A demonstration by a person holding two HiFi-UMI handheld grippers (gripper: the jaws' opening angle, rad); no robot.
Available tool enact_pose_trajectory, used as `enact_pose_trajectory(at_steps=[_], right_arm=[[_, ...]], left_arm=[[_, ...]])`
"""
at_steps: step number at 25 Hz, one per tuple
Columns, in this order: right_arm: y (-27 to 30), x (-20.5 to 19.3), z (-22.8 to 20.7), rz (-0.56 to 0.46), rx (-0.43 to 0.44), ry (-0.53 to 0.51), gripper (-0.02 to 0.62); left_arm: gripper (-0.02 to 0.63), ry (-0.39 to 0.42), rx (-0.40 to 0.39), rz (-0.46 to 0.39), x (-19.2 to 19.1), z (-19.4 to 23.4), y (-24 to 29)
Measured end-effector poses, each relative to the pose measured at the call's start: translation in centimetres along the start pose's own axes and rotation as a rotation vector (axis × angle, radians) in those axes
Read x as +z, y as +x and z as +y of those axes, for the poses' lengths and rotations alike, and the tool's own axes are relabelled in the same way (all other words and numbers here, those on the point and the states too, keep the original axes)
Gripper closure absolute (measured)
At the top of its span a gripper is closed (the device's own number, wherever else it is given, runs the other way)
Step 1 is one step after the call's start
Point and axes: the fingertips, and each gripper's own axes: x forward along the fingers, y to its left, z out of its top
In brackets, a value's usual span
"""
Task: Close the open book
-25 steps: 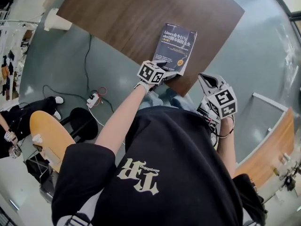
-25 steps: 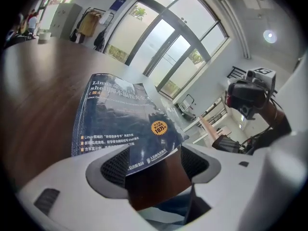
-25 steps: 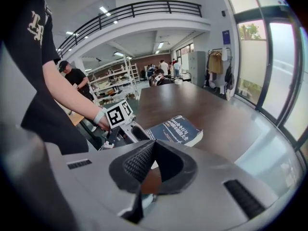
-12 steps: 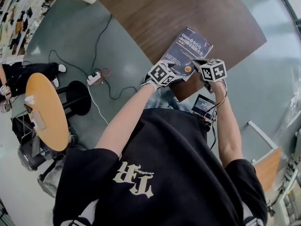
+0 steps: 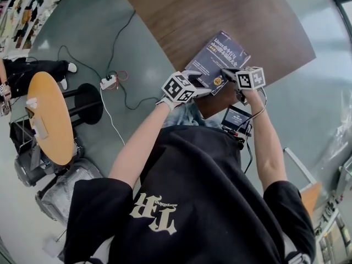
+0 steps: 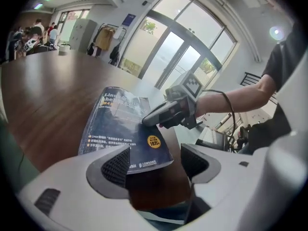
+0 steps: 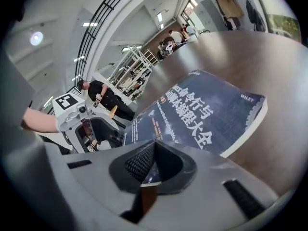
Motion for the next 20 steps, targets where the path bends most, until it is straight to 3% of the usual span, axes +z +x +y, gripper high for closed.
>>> enact_pose_trajectory(at_steps=[5,8,10,11,15,17,20], right_arm=[[0.3,-0.3,1.2,0.01,0.009,-0.03,0.609],[0.9,-0.6,1.7,0.014,0.031,-0.027,0.609],[1.2,-0.7,1.8,0.014,0.034,-0.033,0.607],[1.3,-0.8,1.8,0.015,0.031,-0.036,0.608],[1.4,-1.0,2.5,0.038,0.03,-0.014,0.607],[1.5,-1.2,2.4,0.088,0.003,-0.028,0.607],[1.6,0.2,2.0,0.12,-0.048,-0.085,0.607]], left_arm=[[0.284,-0.024,0.125,-0.07,1.4,3.4,-1.6],[0.287,-0.056,0.222,-0.016,1.6,6.4,-1.1],[0.332,-0.074,0.275,0.033,1.0,7.7,-0.8],[0.385,-0.091,0.304,0.042,0.7,8.2,-0.9],[0.526,-0.193,0.372,0.034,-0.2,10.1,-2.1],[0.591,-0.184,0.38,0.068,-0.6,10.5,-2.2],[0.598,-0.118,0.397,0.138,-0.3,10.1,-1.8]])
